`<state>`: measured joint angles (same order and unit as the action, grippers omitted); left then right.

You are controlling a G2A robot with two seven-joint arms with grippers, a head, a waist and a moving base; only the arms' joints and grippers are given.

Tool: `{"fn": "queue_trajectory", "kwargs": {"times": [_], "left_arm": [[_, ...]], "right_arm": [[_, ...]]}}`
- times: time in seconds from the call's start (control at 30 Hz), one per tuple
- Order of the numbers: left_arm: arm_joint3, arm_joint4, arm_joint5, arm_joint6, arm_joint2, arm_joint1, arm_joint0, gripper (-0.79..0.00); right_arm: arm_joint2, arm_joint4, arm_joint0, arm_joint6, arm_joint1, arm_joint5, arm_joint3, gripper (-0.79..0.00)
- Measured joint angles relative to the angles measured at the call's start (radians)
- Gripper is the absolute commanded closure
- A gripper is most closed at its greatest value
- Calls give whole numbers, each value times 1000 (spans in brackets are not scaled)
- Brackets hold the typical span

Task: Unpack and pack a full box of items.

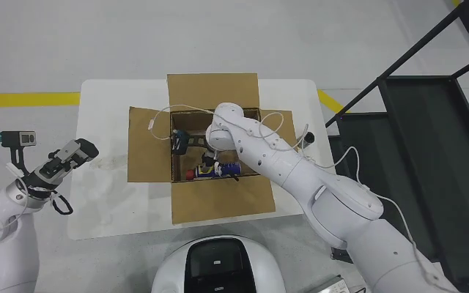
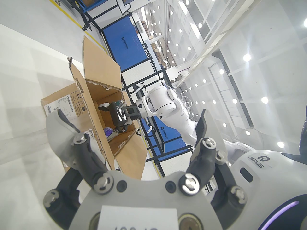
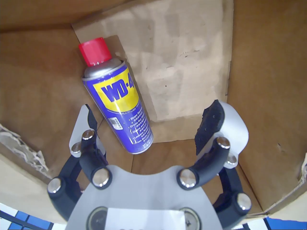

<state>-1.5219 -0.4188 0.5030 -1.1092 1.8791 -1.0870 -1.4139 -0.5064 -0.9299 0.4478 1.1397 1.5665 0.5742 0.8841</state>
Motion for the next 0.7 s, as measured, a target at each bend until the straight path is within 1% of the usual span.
{"fn": "queue_trajectory", "kwargs": {"times": [0.23, 0.37, 0.5, 0.7], "left_arm": [[0, 0, 0, 0, 0, 0, 0, -785], [0, 0, 0, 0, 0, 0, 0, -785], [0, 0, 0, 0, 0, 0, 0, -785], [0, 0, 0, 0, 0, 0, 0, -785]], "right_arm": [[-29, 53, -12, 20, -7, 65, -13, -785], [2, 62, -9, 31, -2, 77, -25, -785], [52, 83, -17, 30, 15, 76, -74, -785], [130, 125, -45, 19, 56, 87, -165, -785]]}}
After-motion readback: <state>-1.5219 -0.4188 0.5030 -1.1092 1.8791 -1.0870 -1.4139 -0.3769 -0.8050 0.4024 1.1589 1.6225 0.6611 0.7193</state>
